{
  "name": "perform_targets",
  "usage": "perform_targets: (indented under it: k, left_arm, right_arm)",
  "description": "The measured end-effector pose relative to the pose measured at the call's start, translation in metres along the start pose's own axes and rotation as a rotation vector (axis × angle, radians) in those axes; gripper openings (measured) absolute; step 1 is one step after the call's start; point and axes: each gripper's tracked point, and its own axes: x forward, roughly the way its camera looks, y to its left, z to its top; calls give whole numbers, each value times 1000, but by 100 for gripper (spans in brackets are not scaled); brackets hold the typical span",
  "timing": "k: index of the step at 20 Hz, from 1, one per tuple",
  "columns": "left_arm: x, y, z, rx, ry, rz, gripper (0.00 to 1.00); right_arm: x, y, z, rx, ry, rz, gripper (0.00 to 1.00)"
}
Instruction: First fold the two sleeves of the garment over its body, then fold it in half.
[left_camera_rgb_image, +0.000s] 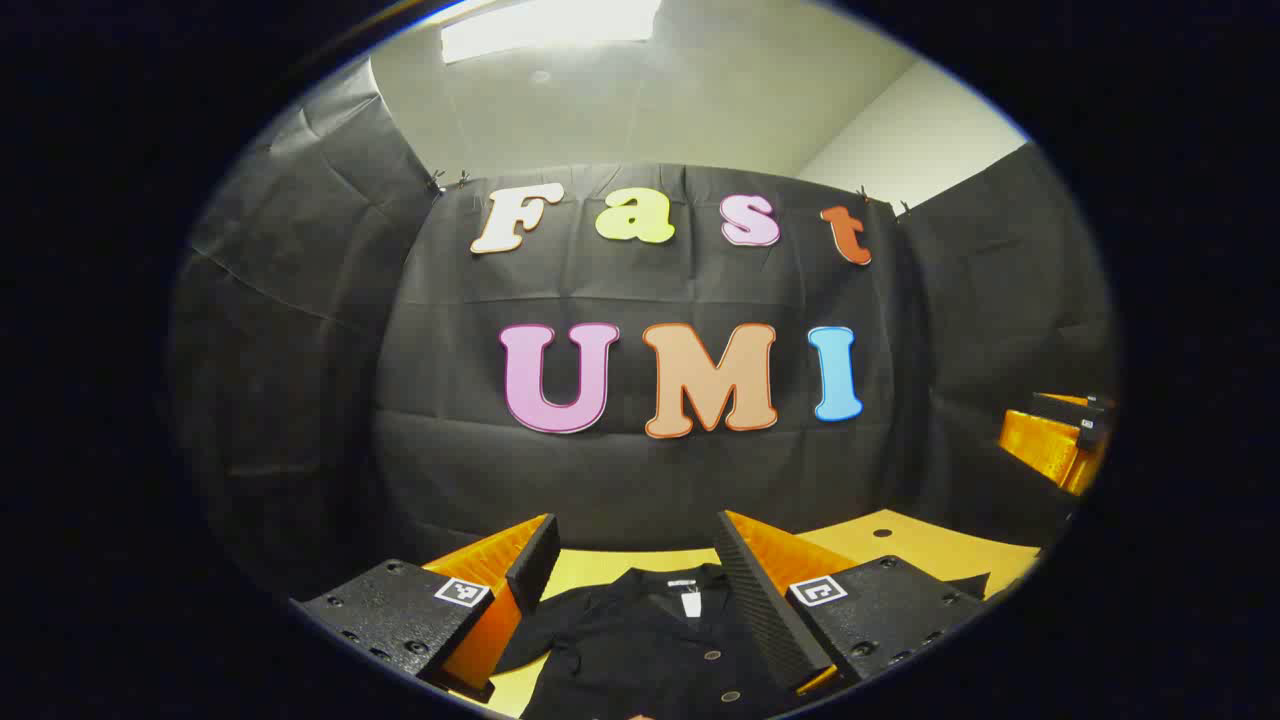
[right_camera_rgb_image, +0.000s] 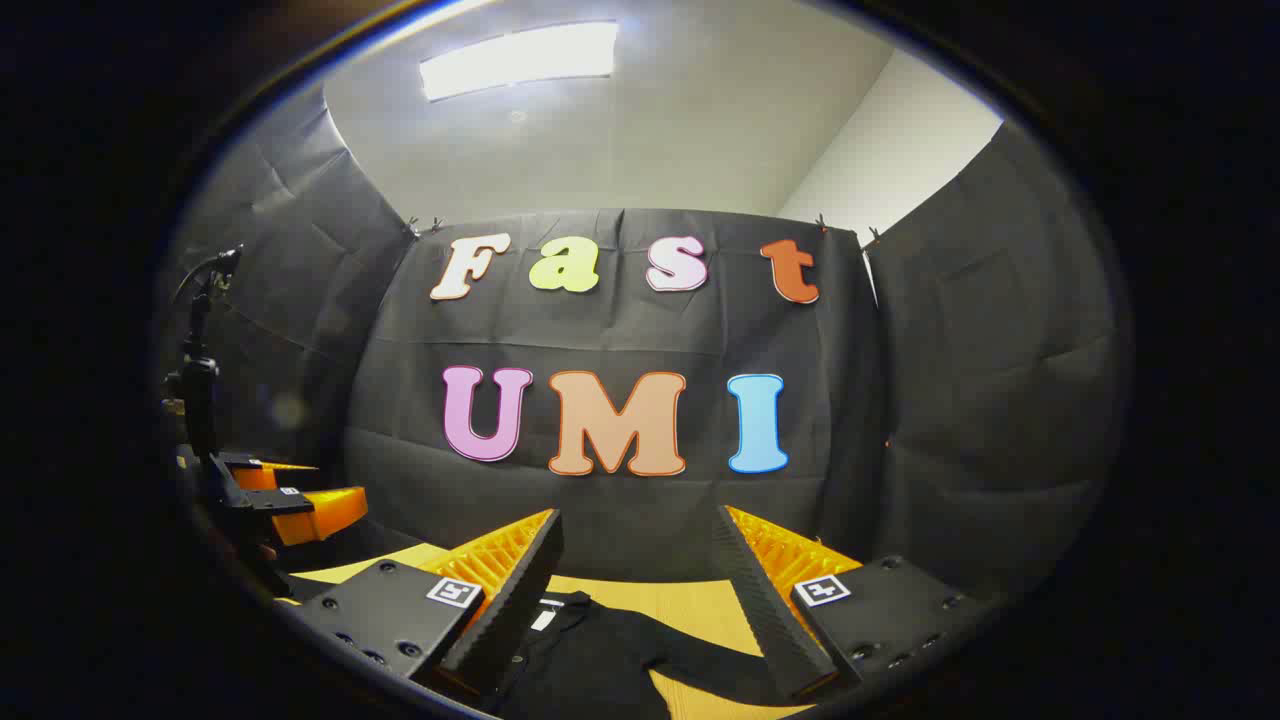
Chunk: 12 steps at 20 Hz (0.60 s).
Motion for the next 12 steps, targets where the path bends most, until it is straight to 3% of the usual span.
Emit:
perform_targets:
  k: [12]
  left_arm:
    - [-8, 29, 17, 13, -47, 63, 92]
  right_arm:
    - [-1, 6, -1, -27, 0, 24, 99]
